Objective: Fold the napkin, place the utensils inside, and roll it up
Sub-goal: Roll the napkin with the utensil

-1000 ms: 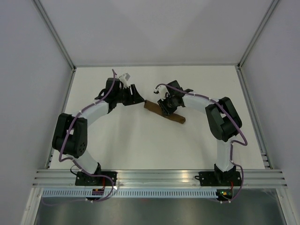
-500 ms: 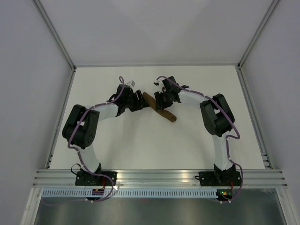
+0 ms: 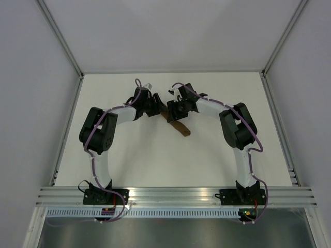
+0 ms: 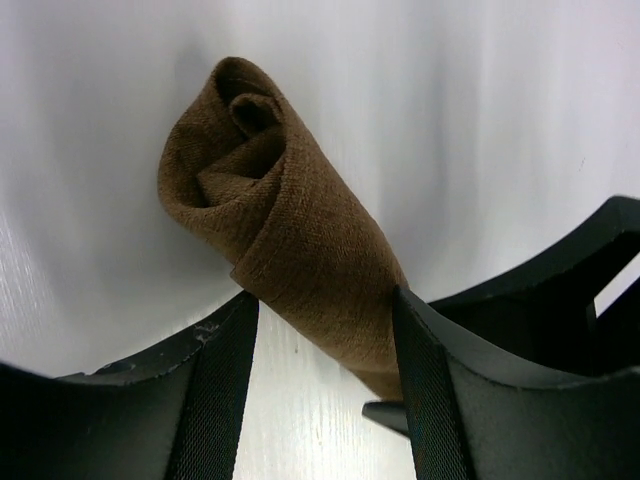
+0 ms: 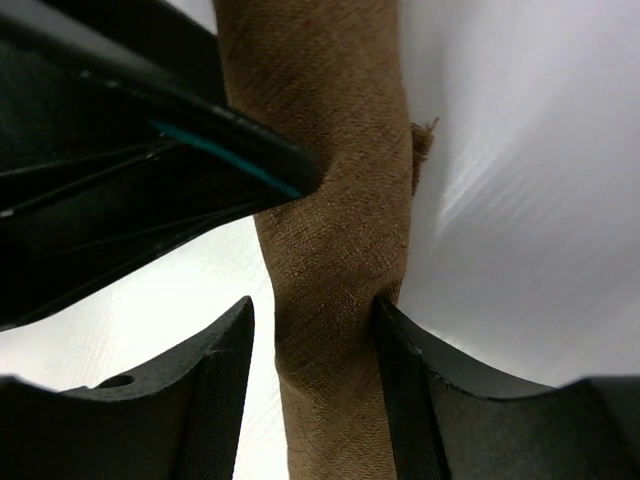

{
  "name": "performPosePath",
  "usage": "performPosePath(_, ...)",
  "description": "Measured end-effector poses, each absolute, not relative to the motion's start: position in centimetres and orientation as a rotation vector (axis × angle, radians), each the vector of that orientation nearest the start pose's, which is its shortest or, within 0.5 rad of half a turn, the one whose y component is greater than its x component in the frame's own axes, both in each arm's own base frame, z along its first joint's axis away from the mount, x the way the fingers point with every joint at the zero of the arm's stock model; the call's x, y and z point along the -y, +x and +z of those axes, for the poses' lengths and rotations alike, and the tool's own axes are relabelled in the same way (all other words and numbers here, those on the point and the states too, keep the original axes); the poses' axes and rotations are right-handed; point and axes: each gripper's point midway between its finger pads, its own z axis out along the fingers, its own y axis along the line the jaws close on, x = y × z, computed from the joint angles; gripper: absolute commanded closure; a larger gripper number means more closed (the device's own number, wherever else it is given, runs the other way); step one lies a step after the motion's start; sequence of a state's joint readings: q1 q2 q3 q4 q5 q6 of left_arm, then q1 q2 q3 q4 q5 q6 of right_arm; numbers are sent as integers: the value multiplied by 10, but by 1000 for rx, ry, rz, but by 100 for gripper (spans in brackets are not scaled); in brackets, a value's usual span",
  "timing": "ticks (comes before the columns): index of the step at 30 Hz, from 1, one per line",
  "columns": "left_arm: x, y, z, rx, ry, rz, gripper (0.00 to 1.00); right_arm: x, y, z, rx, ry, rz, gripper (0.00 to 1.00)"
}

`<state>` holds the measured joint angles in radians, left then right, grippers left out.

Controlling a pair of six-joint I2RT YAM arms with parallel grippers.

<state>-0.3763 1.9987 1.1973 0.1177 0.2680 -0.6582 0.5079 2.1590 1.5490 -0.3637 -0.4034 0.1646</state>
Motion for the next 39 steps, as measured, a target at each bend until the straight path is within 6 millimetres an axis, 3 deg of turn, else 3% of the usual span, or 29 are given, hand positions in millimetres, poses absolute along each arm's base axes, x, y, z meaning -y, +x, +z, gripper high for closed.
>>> performPosePath(15, 270, 491, 53, -2402, -164, -807, 39, -322, 384, 32, -2574, -601, 927, 42)
performPosePath(31, 271, 489, 50, -2445, -109, -796, 35, -309, 382, 32, -2604, -599, 962, 40)
performPosePath(39, 268, 502, 68, -2404, -77, -789, 34, -318, 388, 55, -2548, -651, 1015, 37)
